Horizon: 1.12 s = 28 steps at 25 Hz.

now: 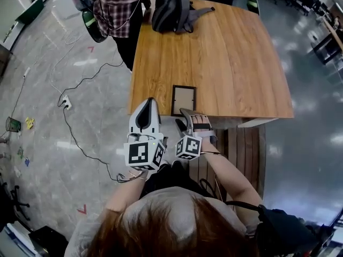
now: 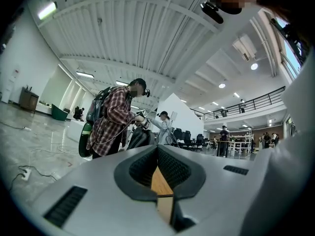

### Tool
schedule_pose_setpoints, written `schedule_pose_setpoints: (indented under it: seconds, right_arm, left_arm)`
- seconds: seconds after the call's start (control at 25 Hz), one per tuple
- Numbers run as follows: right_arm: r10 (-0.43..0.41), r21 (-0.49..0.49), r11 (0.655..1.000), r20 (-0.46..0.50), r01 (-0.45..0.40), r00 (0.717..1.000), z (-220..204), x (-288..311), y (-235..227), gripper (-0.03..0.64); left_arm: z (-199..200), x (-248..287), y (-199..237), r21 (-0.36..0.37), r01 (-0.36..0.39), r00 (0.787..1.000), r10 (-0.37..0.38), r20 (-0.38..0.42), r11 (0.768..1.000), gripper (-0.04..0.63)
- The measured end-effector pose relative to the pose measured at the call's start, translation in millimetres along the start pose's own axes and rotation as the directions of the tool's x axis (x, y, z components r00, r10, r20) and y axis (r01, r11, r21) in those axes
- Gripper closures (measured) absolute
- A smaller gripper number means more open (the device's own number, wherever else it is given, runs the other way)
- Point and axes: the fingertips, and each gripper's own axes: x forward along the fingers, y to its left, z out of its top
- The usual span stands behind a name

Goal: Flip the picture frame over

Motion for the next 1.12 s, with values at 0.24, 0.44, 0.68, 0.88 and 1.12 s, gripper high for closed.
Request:
schedule_pose_setpoints:
  seconds: [0.24,0.44,0.68,0.88,1.12]
  right_arm:
    - [-0.036,-0.161,0.987,-0.090,0.021,0.995,-15.5,33.2,15.1,0.380]
    - [-0.059,-0.248,0.968,-0.123,0.027,0.991,-19.4,42.0,24.7,0.382]
    - [-0.055,-0.190,0.981,-0.132,0.029,0.990,-25.3,38.3,26.3,0.462]
    - [-0.047,-0.137,0.990,-0.052,0.040,0.998,-13.8,28.7,22.9,0.497]
    - [-0.138,0.227,0.968,0.109,0.110,0.984,6.8,3.7,-23.7,0.520]
  left_arm:
    - [-2.7,-5.2,8.0,0.010,-0.007,1.000,0.007,-0.010,1.000,0.588]
    - [-4.9,-8.9,11.7,0.009,-0.009,1.000,0.009,-0.019,1.000,0.588]
    - [-6.3,-10.3,9.7,0.009,-0.001,1.000,0.001,-0.020,1.000,0.588]
    - [-8.3,-10.9,6.9,0.003,0.010,1.000,-0.010,-0.024,1.000,0.588]
    - [-8.9,-7.7,4.8,-0.004,0.011,1.000,-0.011,-0.015,1.000,0.588]
